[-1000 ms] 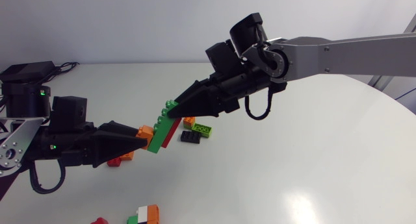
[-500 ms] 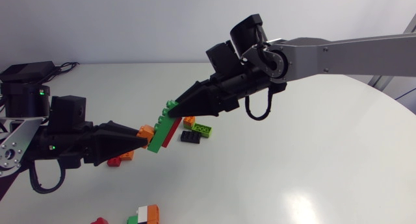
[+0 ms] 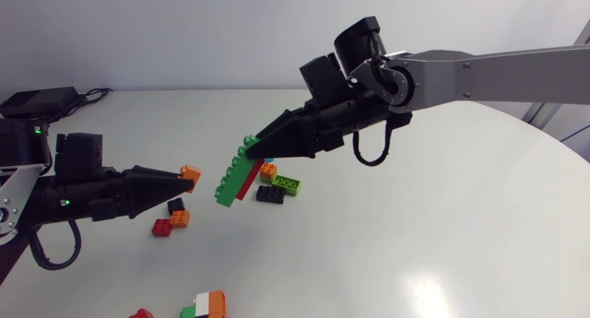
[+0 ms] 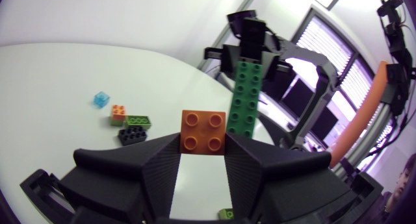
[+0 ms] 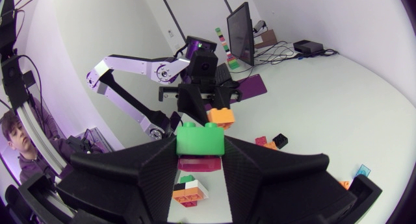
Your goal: Disassemble duplo
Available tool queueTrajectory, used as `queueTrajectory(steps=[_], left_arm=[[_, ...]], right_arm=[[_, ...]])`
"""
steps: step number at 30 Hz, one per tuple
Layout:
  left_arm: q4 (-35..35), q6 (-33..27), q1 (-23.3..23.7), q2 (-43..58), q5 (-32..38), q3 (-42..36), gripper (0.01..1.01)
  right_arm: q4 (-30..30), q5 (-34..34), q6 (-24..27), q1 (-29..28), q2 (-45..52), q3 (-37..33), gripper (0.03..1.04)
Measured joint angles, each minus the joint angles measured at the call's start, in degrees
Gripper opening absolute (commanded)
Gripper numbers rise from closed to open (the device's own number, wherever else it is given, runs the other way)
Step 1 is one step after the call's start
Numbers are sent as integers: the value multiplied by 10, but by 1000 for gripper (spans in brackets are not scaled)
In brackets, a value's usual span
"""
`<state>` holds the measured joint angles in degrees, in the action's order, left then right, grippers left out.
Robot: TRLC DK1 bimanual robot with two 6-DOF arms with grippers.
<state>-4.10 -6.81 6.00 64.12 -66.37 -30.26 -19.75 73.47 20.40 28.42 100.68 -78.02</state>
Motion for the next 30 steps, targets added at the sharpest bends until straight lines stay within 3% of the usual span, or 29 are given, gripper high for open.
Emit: queueTrajectory(steps=[3, 8, 12, 15, 20, 24, 28, 30], left_arm=[[29, -1, -29, 7, 139, 0, 308], [41, -43, -125, 49, 359, 2, 341], [44, -78, -198, 87, 462, 14, 413], [45, -96, -212, 120, 482, 20, 520], [46, -106, -196, 169, 487, 20, 687], [46, -110, -188, 186, 487, 20, 974], [45, -116, -186, 191, 479, 20, 977], [36, -116, -163, 188, 399, 18, 977]], right_arm=[[-7, -30, 0, 1, 0, -2, 223], [-9, -121, 2, 23, 0, -2, 223], [-9, -182, 2, 54, 0, -1, 223], [-7, -200, 3, 68, 0, -1, 223], [-7, -202, 5, 68, -1, 0, 223], [-7, -204, 5, 66, -5, 6, 223], [-5, -204, 5, 66, -5, 9, 223], [-2, -203, 4, 66, -5, 11, 223]])
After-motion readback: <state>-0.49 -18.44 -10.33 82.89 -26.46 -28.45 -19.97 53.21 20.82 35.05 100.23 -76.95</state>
